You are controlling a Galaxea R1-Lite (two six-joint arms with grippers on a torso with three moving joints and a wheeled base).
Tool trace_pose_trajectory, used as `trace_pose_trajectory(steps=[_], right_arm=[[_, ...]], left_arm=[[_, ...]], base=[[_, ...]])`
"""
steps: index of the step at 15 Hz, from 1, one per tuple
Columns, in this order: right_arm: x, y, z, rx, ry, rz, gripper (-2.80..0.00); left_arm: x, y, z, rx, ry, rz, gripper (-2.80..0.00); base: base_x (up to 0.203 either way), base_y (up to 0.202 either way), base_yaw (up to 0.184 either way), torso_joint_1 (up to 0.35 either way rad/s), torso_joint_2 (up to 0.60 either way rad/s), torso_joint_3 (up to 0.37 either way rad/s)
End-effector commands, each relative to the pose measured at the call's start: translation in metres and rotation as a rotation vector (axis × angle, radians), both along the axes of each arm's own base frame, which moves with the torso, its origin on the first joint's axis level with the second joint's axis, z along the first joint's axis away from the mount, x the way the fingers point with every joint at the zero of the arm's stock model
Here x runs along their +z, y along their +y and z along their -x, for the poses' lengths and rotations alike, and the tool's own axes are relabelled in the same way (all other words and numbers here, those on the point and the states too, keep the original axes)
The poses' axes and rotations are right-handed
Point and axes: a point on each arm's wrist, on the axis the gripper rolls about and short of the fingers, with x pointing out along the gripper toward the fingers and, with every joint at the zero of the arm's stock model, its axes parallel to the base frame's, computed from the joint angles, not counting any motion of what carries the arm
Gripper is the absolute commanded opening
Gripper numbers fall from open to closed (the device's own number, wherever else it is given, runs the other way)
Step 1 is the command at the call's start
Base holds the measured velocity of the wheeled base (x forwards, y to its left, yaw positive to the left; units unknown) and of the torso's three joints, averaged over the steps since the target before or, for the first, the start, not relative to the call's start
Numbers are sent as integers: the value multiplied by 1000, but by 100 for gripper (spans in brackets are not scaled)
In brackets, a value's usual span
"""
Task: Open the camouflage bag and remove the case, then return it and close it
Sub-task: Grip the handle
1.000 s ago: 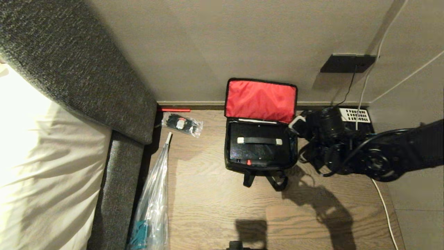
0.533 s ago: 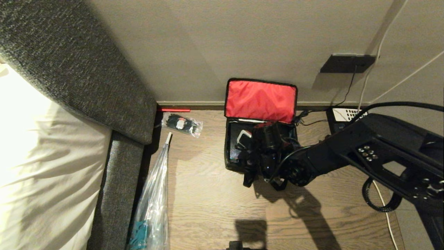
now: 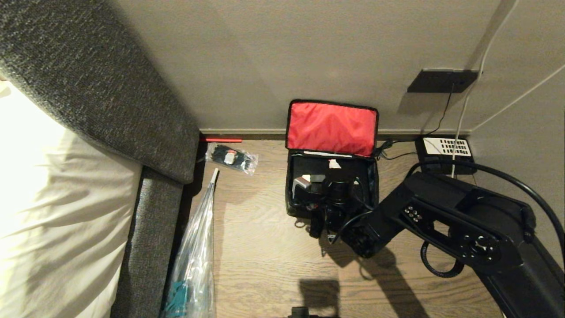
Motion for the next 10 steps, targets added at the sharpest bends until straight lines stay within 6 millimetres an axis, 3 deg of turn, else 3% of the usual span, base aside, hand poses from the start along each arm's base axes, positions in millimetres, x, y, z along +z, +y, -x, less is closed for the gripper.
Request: trace_pose_trajectory(steps=[1,7,10], right_arm=[[-26,-1,-8,-12,3,35,0],[-51,-3,-23,-33,15,95,0],[-52,-8,-38,-60,-18,72,0]], left_arm=[[0,0,0,0,-1,0,-280],[0,0,0,0,-1,0,-280],[0,0,0,0,-1,0,-280]], base=[[0,0,0,0,0,0],[0,0,0,0,0,0],[0,0,0,0,0,0]])
